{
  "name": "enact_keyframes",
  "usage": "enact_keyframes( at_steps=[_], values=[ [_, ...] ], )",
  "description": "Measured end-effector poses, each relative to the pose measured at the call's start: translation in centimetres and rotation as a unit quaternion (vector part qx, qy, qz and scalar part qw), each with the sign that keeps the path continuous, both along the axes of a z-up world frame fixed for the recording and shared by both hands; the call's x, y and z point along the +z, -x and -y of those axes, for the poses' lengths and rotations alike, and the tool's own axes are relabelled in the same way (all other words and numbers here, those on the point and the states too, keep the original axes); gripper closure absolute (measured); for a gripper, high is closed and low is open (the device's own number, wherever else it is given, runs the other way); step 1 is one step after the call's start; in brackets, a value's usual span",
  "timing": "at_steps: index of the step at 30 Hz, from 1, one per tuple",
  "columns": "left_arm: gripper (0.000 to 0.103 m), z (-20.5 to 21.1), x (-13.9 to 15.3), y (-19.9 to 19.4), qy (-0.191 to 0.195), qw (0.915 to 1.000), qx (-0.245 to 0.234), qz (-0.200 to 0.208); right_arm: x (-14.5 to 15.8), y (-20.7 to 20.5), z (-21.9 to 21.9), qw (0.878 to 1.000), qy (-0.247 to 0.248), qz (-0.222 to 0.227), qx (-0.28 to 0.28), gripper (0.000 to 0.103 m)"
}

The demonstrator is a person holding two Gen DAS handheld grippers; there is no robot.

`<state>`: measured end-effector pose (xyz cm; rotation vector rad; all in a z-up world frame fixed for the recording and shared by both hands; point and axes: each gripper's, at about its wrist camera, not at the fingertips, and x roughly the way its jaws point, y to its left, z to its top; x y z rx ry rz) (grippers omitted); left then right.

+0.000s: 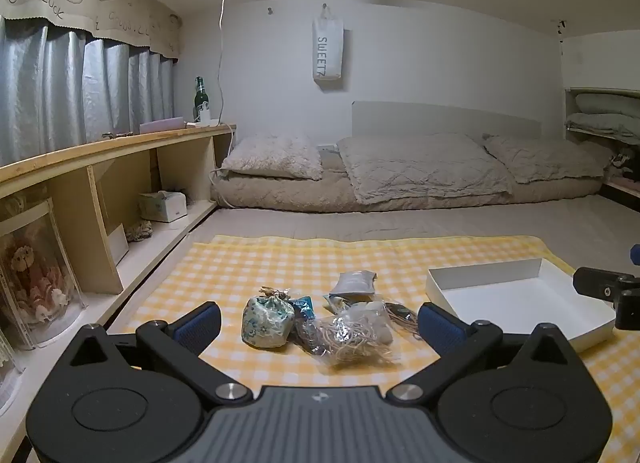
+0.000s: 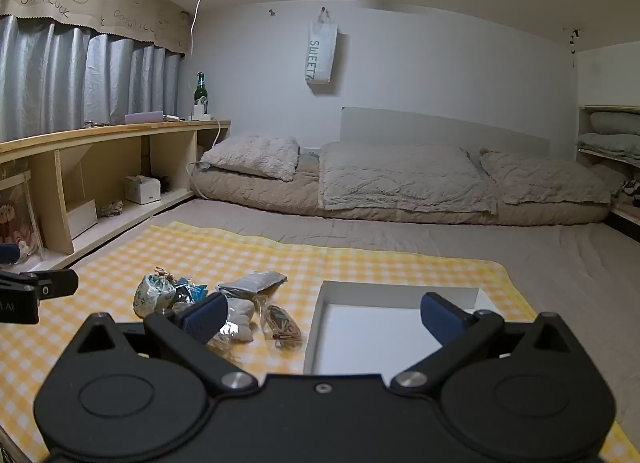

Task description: Organize soft objects

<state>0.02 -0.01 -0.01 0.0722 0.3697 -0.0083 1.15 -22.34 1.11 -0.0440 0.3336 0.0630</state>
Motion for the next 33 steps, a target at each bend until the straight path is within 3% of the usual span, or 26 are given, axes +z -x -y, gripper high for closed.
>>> enact_keyframes(
  at_steps=[33],
  values=[
    [0.000,-0.09,-0.40,0.08,0.002,1.0000,-0.001,-0.004,-0.13,0.01,-0.04,1.000,-0.002,0.000,0.000,0.000]
  ],
)
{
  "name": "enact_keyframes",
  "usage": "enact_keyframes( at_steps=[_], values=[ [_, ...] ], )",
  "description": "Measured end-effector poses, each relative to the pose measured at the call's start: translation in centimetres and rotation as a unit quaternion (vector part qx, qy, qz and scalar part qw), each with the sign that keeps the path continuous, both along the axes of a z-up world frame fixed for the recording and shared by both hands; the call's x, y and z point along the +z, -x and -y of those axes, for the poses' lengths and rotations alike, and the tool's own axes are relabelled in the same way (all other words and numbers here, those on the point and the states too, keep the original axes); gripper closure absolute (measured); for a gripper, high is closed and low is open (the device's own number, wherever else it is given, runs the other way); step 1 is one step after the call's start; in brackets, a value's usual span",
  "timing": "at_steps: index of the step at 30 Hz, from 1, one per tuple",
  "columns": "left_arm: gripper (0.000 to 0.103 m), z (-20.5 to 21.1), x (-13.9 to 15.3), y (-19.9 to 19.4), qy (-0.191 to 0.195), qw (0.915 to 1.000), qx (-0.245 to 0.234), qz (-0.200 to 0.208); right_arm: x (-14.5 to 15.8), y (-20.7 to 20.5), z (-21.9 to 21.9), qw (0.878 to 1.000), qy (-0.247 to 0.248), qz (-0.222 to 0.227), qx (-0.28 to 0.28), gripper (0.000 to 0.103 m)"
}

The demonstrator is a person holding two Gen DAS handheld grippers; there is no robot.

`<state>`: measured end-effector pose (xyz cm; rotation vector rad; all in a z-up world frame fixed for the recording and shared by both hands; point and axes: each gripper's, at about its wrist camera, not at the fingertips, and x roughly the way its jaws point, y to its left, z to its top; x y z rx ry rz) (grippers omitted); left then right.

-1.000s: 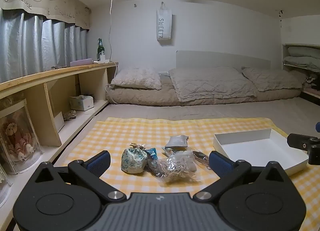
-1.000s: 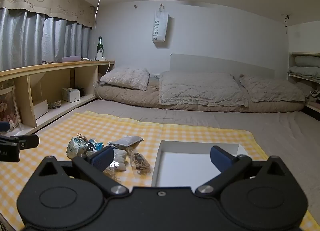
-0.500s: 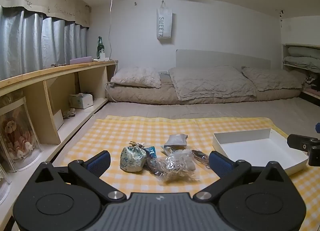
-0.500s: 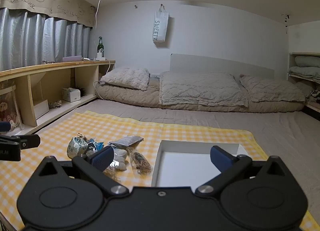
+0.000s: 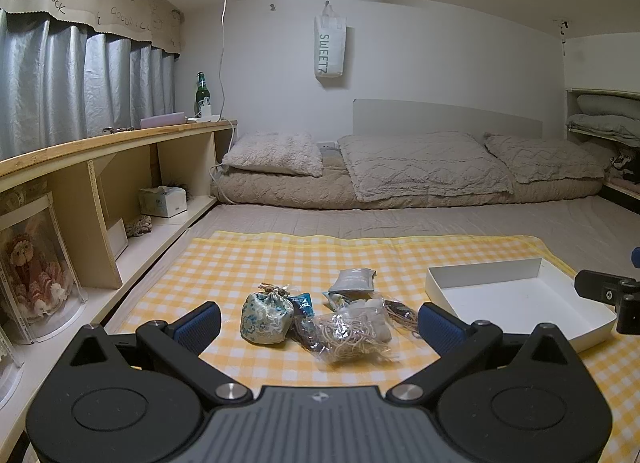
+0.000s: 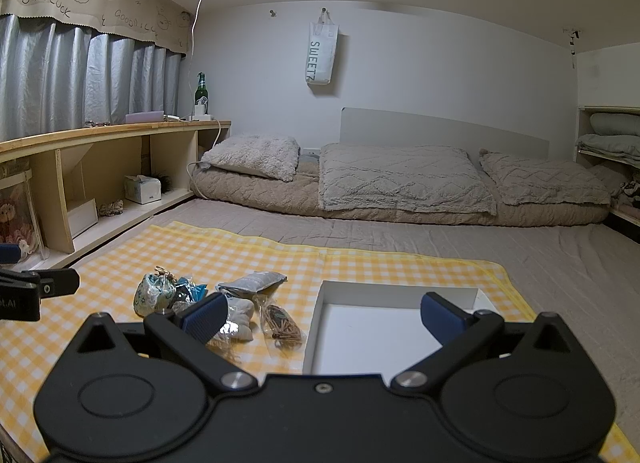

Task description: Organize soft objects

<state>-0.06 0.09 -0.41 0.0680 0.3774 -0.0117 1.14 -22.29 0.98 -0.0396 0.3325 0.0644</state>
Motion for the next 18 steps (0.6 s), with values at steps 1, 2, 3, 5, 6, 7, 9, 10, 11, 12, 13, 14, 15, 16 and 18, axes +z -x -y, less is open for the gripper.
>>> enact_keyframes(
  at_steps=[1,2,3,5,6,7,9,10,11,12,13,14,15,16,18],
  values=[
    [0.000,-0.01,0.01,-0.01,0.000,1.0000,0.000,0.000,0.00,0.00,0.00,1.000,0.000,0.000,0.000,0.000],
    [0.000,-0.01,-0.03,0.02,0.000,1.0000,0.000,0.000,0.00,0.00,0.00,1.000,0.000,0.000,0.000,0.000],
    [0.000,-0.01,0.01,0.00,0.000,1.0000,0.000,0.000,0.00,0.00,0.00,1.000,0.000,0.000,0.000,0.000],
    [0.000,-0.01,0.01,-0.01,0.000,1.0000,0.000,0.000,0.00,0.00,0.00,1.000,0.000,0.000,0.000,0.000],
    [0.000,0.00,0.00,-0.01,0.000,1.0000,0.000,0.000,0.00,0.01,0.00,1.000,0.000,0.000,0.000,0.000],
    [0.000,0.00,-0.02,0.00,0.000,1.0000,0.000,0.000,0.00,0.01,0.00,1.000,0.000,0.000,0.000,0.000],
    [0.000,0.00,-0.01,-0.01,0.001,1.0000,0.000,-0.001,-0.01,0.00,-0.02,1.000,0.001,0.000,0.000,0.000],
    [0.000,-0.01,-0.01,-0.01,0.001,1.0000,0.000,0.000,-0.02,0.00,-0.03,1.000,0.001,0.000,0.000,0.000],
    [0.000,0.00,-0.05,0.03,0.001,1.0000,0.000,0.000,-0.03,-0.01,-0.05,1.000,0.001,0.000,0.000,0.000],
    [0.000,-0.01,-0.02,0.00,0.001,1.0000,0.000,0.000,-0.04,-0.02,-0.05,1.000,0.001,0.000,0.000,0.000],
    [0.000,-0.02,-0.01,-0.02,0.001,1.0000,0.000,0.000,-0.05,-0.02,-0.07,1.000,0.001,0.000,0.000,0.000],
    [0.000,-0.01,-0.01,-0.02,0.001,1.0000,0.000,0.000,-0.05,-0.02,-0.08,1.000,0.001,0.000,0.000,0.000],
    [0.000,-0.02,-0.01,-0.01,0.001,1.0000,0.000,0.000,-0.06,-0.03,-0.10,1.000,0.001,0.000,0.000,0.000],
    [0.000,-0.02,-0.03,-0.01,0.001,1.0000,0.000,-0.001,-0.07,-0.03,-0.11,1.000,0.001,0.000,0.000,0.000],
    [0.000,-0.04,-0.01,-0.02,0.001,1.0000,0.000,-0.001,-0.09,-0.04,-0.14,1.000,0.001,0.000,0.000,0.000]
  ],
)
